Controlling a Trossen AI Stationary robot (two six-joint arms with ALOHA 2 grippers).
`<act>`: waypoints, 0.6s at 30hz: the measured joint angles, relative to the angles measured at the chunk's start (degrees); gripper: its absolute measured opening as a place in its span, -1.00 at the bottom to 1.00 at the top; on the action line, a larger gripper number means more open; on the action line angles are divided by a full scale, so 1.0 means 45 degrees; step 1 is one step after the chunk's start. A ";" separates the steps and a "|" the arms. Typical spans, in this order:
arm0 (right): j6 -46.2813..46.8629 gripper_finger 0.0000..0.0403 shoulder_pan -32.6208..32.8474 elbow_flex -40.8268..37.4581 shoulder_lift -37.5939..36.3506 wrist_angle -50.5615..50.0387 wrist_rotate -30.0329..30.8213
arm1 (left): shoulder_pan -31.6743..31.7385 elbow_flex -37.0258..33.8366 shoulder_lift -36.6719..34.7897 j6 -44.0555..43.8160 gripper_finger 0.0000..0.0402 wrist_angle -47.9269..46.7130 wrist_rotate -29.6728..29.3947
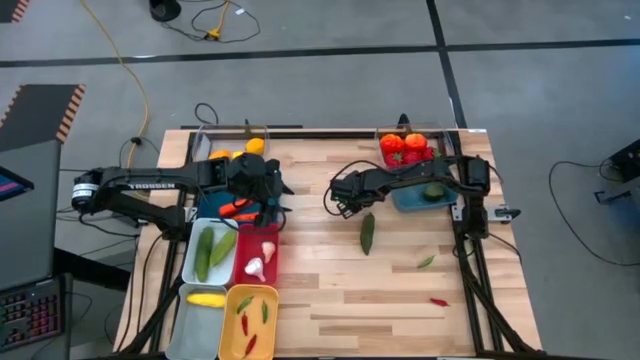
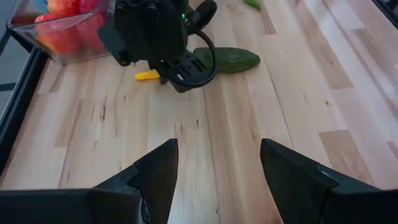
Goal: Sort produce into baskets
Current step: Put the yellow corn into the gray bin
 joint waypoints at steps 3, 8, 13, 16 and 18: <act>0.0005 -0.15 -0.0107 0.0018 0.0050 0.0033 -0.0223 | 0.0000 0.0000 0.0000 -0.0002 0.07 -0.0005 0.0011; -0.0056 -0.43 -0.0151 0.0013 0.0059 0.0103 -0.0351 | 0.0000 0.0000 0.0000 0.0003 0.07 -0.0003 0.0025; -0.0300 -0.64 -0.0151 0.0007 0.0065 0.0347 -0.0518 | -0.0005 0.0000 0.0000 0.0003 0.07 -0.0002 0.0025; -0.0917 -0.67 -0.0156 0.0360 0.0125 0.0241 -0.0932 | -0.0005 0.0000 0.0000 0.0046 0.07 -0.0005 0.0020; -0.1557 -0.67 -0.0175 0.0755 0.0171 0.0174 -0.1425 | -0.0005 0.0000 0.0000 0.0230 0.07 0.0000 0.0010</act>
